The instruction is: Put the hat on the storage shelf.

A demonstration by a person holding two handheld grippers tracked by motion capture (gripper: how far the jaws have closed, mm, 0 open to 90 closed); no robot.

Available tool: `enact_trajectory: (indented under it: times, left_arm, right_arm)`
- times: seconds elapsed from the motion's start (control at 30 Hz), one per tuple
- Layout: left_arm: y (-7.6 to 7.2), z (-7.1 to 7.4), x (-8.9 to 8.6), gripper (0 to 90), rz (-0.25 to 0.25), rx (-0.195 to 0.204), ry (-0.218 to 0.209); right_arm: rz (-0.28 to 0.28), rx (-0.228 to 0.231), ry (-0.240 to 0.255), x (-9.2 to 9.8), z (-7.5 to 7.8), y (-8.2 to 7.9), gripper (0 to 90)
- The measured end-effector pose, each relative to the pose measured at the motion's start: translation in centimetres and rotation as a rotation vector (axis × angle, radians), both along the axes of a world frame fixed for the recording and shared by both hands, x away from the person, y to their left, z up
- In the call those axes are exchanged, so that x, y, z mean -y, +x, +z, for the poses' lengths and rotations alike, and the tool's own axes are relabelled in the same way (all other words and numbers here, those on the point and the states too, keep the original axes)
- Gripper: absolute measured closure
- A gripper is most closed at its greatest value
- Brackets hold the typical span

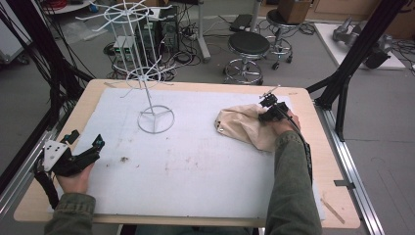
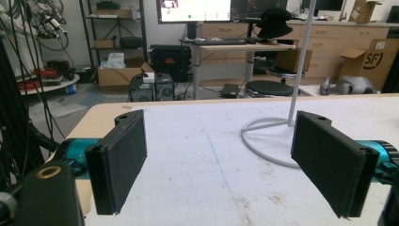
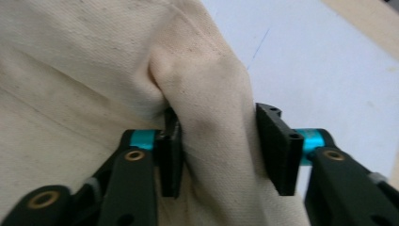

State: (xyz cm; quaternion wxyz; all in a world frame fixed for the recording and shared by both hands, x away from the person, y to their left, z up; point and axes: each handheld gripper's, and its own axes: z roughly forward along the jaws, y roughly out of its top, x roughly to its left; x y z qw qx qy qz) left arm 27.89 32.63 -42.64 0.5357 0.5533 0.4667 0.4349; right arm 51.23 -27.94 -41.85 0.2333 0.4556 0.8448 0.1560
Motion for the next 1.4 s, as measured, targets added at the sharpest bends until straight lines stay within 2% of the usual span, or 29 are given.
enact_trajectory:
  times: [0.07,0.17,0.3,0.53,0.77,0.87,1.03,1.2,1.4]
  left_arm:
    - [0.0,0.0,0.0,19.0,0.000,0.001,-0.001]
    - [0.0,0.0,0.0,19.0,0.000,0.002,0.000]
    - [0.0,0.0,0.0,19.0,0.000,0.002,0.000]
    - [0.0,0.0,0.0,19.0,0.000,0.001,0.000]
    - [0.0,0.0,0.0,19.1,-0.001,0.002,-0.001]
    - [0.0,0.0,0.0,19.1,-0.001,0.000,-0.002]
    - [0.0,0.0,0.1,19.1,-0.001,0.002,-0.004]
    - [0.0,0.0,0.1,19.1,0.000,0.002,-0.004]
    - [0.0,0.0,0.1,19.0,0.000,0.003,-0.006]
  right_arm:
    - [-0.001,0.022,-0.026,-0.3,0.3,-0.1,67.1]
    - [0.000,0.049,-0.051,-0.3,0.5,-0.2,71.9]
    - [0.013,0.068,-0.080,-0.5,0.5,-0.3,73.6]
    - [0.018,0.081,-0.091,-0.5,0.5,-0.5,74.9]
    - [0.018,0.090,-0.077,-0.4,0.5,-0.7,75.4]
    - [0.030,0.109,-0.083,-0.2,0.6,-0.9,77.2]
    - [0.029,0.121,-0.055,0.5,1.0,-1.3,79.8]
    - [0.005,0.123,-0.018,1.0,1.3,-1.7,81.9]
    - [0.000,0.141,-0.009,1.3,1.4,-2.0,82.1]
